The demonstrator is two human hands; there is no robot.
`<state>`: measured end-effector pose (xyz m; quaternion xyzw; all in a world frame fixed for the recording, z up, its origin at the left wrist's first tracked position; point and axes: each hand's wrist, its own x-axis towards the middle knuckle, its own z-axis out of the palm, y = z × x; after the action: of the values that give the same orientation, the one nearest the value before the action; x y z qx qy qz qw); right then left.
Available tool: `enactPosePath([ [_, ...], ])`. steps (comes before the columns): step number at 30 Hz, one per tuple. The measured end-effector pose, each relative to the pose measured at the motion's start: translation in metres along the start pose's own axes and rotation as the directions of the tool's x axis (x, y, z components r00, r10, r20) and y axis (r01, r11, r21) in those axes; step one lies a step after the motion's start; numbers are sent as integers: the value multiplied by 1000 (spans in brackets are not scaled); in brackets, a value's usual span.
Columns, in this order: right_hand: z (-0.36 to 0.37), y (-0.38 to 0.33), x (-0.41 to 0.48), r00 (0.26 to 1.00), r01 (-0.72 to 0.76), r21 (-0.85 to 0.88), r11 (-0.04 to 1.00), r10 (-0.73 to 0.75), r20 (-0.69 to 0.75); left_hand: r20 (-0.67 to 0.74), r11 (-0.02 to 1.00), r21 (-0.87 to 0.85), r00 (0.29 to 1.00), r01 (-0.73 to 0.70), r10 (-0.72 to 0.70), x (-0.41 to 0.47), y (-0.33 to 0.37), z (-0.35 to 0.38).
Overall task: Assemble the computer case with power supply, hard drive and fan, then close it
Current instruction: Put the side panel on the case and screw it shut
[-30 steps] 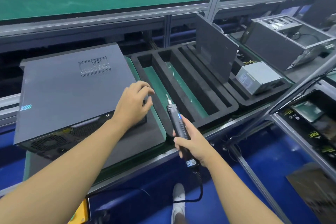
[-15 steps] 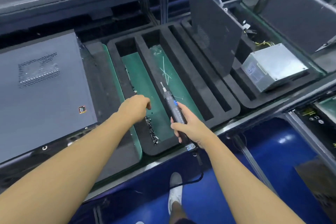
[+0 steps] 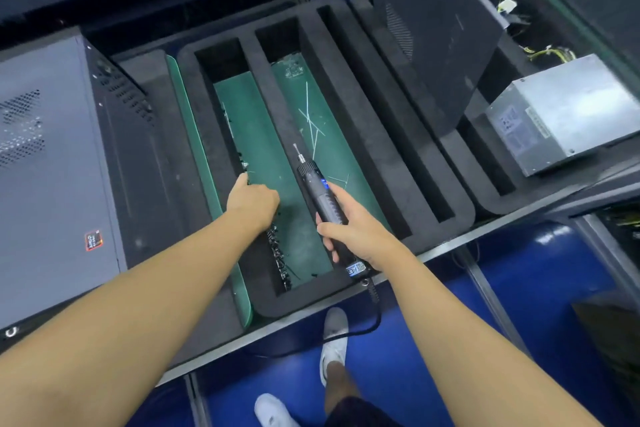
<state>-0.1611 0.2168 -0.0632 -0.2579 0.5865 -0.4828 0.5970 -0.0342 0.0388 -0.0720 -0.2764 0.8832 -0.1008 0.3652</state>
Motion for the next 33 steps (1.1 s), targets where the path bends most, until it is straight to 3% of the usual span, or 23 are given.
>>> enactPosePath([
  [15, -1, 2, 5, 999, -9, -12, 1000, 9, 32, -65, 996, 90, 998, 12, -6, 12, 15, 14],
  [18, -1, 1, 4, 1000, -16, -8, 1000, 16, 22, -63, 1000, -10, 998, 9, -9, 14, 13, 11],
  [23, 1, -1, 3, 1000, -17, -15, 1000, 18, 15, -24, 877, -479, 999, 29, -46, 13, -7, -7],
  [30, 1, -1, 2, 1000, -20, -43, 999, 20, 6, -33, 878, -477, 999, -50, 39, 5, -6, -5],
  [33, 1, -3, 3, 999, -35, -55, 998, 35, 5, -50, 909, -400, 993, -120, 109, 4, -9, -2],
])
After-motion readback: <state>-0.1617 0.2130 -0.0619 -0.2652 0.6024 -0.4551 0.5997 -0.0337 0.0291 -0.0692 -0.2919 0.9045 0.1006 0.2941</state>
